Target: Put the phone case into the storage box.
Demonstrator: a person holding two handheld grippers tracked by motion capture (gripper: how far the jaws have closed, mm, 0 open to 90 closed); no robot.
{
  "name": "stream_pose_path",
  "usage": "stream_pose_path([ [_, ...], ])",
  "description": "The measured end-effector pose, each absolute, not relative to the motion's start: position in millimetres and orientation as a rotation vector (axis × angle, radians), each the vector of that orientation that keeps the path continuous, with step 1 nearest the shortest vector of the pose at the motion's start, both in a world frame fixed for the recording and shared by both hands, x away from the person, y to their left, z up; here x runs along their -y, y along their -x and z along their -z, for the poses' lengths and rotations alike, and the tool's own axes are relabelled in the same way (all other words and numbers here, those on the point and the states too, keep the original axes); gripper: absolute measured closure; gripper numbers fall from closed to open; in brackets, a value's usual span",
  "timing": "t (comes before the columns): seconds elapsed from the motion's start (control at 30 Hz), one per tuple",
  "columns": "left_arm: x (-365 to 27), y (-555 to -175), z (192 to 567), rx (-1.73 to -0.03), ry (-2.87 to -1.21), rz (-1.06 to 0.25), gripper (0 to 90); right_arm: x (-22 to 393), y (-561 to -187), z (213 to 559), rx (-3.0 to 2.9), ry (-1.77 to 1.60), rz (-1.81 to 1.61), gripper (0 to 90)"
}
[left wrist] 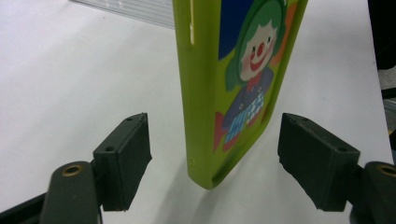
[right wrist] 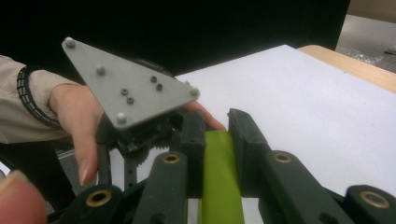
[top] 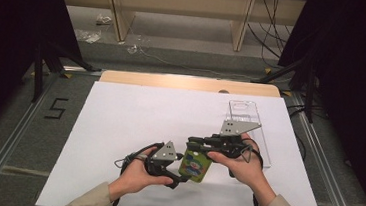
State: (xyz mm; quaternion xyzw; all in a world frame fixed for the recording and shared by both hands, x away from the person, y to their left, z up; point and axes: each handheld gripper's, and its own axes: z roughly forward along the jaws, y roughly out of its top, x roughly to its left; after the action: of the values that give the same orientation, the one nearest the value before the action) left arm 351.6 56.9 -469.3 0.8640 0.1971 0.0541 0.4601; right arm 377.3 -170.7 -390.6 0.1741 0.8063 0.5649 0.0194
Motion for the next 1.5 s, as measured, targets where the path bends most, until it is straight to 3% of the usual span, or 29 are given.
stream_pose_path([
  [0.37, -56.5, -353.8, 474.6, -0.453, -2.124, -0.087, 33.5, 168.0, -375.5, 388.8, -2.507, -0.509, -1.755, 77.7],
  [1.27, -61.2, -355.2, 470.2, -0.421, -2.105, -0.056, 72.8, 165.0, -372.4, 386.8, -2.516, -0.487, -1.822, 77.7],
  [1.5, -62.1, -355.2, 469.1, -0.450, -2.098, -0.041, 76.6, 165.6, -372.4, 386.6, -2.513, -0.487, -1.850, 77.7],
])
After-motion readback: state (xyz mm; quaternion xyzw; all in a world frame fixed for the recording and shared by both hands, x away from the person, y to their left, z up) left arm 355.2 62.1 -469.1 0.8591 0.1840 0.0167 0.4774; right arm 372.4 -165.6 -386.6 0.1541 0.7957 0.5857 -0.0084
